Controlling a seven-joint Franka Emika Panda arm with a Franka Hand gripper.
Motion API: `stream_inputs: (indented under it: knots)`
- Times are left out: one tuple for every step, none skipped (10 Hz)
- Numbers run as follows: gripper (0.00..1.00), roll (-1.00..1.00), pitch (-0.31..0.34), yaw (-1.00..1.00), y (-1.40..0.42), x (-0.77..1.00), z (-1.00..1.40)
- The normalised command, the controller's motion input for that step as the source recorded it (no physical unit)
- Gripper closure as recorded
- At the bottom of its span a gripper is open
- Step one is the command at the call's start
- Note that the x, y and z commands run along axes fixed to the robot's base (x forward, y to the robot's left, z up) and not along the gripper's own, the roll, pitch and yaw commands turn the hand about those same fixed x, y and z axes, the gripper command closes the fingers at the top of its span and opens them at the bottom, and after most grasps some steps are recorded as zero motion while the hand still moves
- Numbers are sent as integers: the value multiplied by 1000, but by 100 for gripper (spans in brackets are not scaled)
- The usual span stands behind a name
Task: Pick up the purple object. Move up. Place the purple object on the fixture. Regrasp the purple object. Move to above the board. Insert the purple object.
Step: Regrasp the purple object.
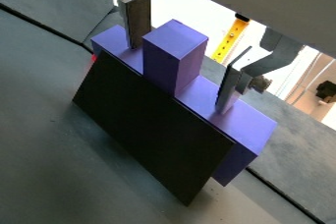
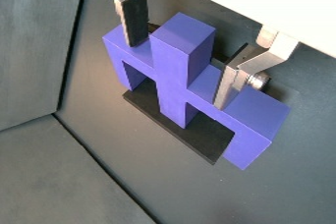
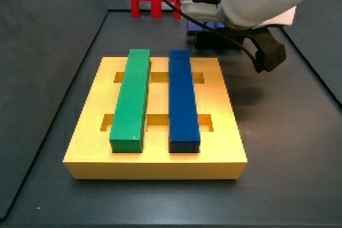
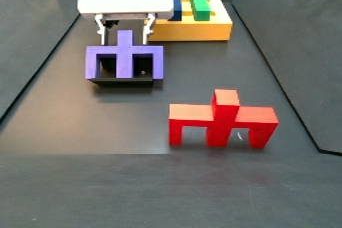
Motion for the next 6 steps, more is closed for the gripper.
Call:
stream_inputs:
  knots:
    - [0, 0, -3, 0, 0, 0, -31]
    - [0, 0, 0, 0, 0, 0, 0]
    - [100, 0, 0, 0, 0, 0, 0]
    - [100, 0, 0, 0, 0, 0, 0]
    - [100, 0, 0, 0, 0, 0, 0]
    - [100, 0, 0, 0, 0, 0, 0]
